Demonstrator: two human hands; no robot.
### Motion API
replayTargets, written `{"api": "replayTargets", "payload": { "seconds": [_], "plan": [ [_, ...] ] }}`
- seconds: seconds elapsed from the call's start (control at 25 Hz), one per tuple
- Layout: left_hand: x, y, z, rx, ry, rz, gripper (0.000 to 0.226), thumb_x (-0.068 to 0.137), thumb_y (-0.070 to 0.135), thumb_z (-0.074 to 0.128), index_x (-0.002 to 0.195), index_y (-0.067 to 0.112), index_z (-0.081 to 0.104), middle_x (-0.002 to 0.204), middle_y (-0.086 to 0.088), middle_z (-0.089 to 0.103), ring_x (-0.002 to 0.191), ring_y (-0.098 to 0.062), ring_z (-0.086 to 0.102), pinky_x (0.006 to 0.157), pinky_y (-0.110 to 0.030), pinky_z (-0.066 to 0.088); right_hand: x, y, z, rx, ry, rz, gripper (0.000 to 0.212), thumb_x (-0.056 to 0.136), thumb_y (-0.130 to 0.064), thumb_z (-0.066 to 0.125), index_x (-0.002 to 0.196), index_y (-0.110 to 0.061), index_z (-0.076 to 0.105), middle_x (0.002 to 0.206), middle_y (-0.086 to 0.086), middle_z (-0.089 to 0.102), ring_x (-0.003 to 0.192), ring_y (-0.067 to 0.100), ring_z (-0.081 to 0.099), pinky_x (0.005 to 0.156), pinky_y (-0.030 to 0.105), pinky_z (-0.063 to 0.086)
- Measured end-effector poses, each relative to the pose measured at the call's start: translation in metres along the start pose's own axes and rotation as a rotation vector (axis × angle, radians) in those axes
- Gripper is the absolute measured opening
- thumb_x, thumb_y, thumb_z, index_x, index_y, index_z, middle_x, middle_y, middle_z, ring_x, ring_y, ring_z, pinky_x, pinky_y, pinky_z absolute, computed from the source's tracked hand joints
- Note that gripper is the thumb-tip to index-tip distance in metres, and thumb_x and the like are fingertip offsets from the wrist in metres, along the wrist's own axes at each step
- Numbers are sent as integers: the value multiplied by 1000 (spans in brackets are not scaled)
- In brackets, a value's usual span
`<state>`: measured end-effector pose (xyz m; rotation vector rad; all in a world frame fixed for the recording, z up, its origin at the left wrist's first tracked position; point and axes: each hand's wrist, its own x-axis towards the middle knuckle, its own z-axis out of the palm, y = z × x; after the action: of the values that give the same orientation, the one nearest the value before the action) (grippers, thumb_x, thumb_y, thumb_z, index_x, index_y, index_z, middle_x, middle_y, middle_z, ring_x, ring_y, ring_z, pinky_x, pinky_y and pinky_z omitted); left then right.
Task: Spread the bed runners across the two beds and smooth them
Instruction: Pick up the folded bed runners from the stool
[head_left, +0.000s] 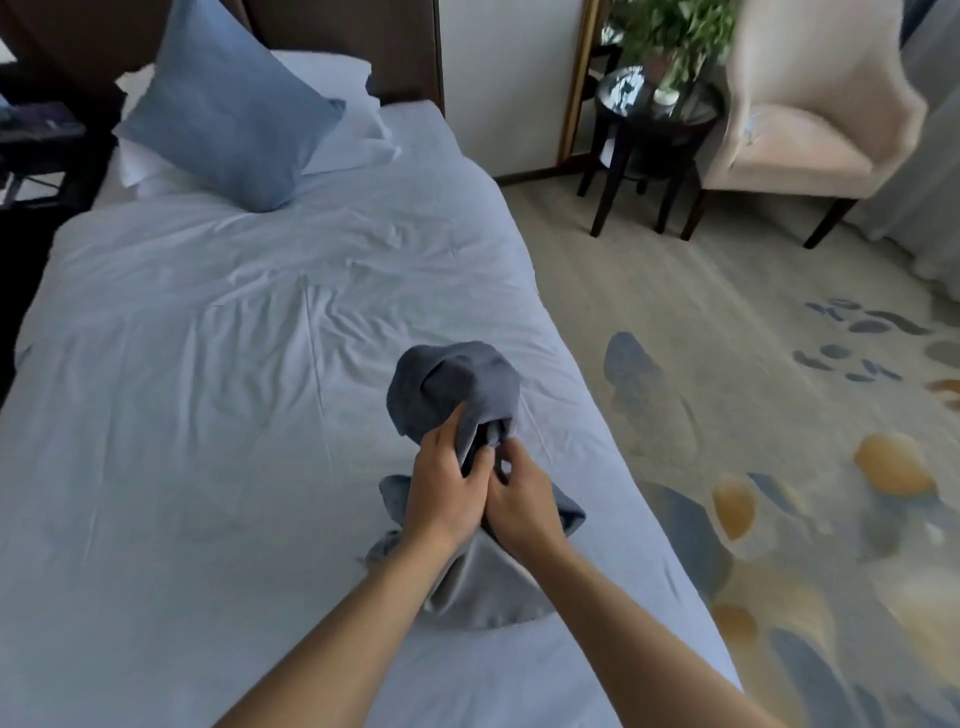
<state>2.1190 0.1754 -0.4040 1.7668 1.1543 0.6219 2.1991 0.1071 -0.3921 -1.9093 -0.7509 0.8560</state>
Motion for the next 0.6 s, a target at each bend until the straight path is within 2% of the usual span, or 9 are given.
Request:
{"api": "replayTargets", "payload": {
  "seconds": [0.08,0.16,0.28,0.4,0.48,0.6],
  "plan": [
    [6,-41,12,36,-1,-92,54,93,49,53,143,30,48,134,2,55,123,-11,54,102,-29,46,19,37,23,-122,-34,23,15,98,-34,50,87,-24,51,88,-6,65,80,14,62,69,36,50],
    [13,-83,22,98,5,-198,50,97,37,56,145,24,47,134,-1,53,121,-12,53,96,-20,40,35,74,53,-267,-86,33,15,99,-38,46,91,-26,50,98,-9,61,91,16,58,78,41,50],
    [10,-139,30,250,-48,-314,50,99,33,54,148,26,43,135,-8,51,121,-25,53,99,-32,45,41,125,93,-536,-203,-1,21,96,-41,42,111,-31,54,119,-12,55,119,17,48,99,44,41],
    [-3,-171,33,383,-153,-299,57,101,33,50,154,37,29,140,-2,43,127,-24,44,103,-35,43,38,161,119,-717,-293,-22,36,96,-38,47,131,-32,51,137,-12,50,139,21,34,114,56,30],
    [-8,-177,32,436,-190,-271,63,100,33,52,155,39,23,145,-2,39,130,-26,40,105,-38,42,32,164,123,-763,-282,-27,38,96,-36,50,134,-31,50,140,-12,49,141,21,31,116,57,27],
    [-6,-153,21,465,-273,-299,73,96,34,56,157,32,16,153,-7,29,138,-31,32,108,-40,37,19,143,107,-733,-197,-6,28,98,-37,45,122,-29,56,134,-13,50,132,17,40,108,47,35]
  ]
}}
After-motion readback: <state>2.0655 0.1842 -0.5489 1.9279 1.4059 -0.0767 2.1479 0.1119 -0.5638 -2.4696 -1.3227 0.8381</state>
